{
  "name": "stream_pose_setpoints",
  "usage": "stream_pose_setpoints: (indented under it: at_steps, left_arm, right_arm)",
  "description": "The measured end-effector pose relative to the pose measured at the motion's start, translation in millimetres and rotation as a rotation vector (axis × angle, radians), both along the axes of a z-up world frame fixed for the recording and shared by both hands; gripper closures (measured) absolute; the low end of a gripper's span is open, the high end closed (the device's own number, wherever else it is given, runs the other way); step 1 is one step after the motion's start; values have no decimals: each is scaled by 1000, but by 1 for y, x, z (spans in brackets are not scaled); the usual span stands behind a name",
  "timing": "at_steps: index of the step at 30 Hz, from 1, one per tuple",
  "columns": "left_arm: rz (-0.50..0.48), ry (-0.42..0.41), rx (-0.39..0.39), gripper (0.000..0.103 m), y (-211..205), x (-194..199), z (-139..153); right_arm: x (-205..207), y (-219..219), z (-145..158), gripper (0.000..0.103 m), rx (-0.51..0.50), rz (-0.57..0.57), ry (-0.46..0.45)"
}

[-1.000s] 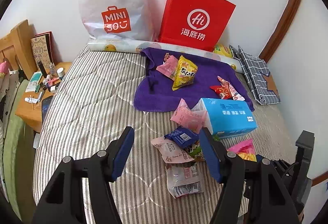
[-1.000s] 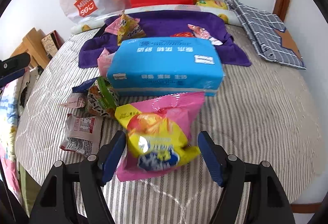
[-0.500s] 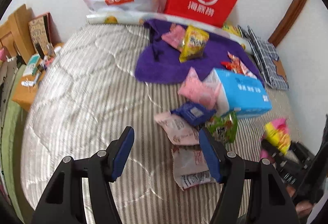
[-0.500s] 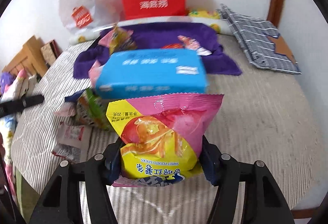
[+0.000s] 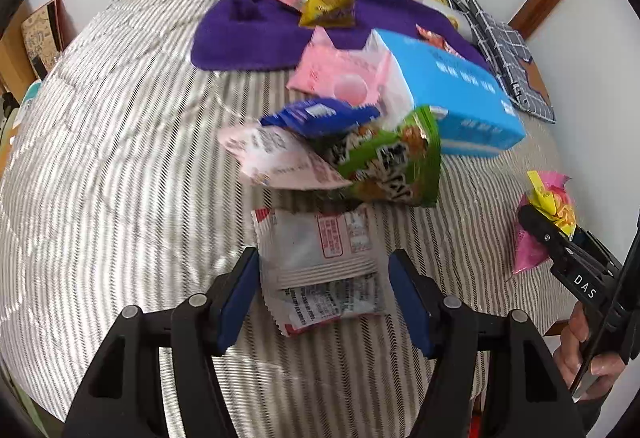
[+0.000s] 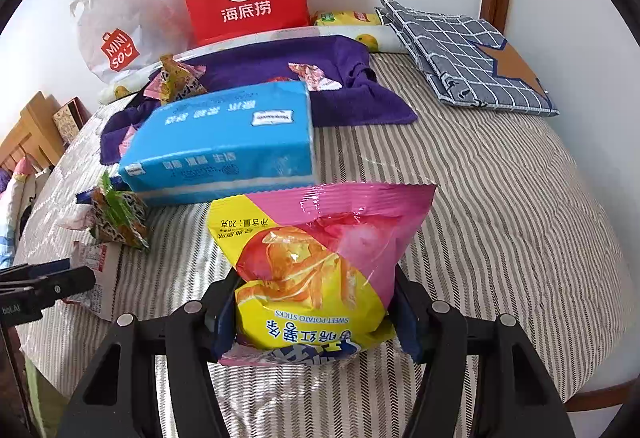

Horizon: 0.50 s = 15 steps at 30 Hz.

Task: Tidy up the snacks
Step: 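Grasp white packet with left tool while right tool holds potato stick bag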

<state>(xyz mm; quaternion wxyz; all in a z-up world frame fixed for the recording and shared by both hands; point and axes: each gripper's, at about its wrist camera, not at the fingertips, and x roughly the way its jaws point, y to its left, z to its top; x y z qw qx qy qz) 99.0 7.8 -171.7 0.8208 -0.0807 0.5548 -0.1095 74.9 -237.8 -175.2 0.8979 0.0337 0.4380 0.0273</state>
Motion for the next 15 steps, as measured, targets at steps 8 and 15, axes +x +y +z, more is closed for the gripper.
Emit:
stream_pose_setpoints:
  at_steps: [8, 15]
  left_arm:
    - [20, -94, 121, 26, -27, -6, -6]
    - [11, -151, 178, 48, -27, -9, -5]
  right_arm:
    - [-3, -7, -7, 42, 38, -9, -7]
    - [-1, -7, -7, 42, 57, -10, -23]
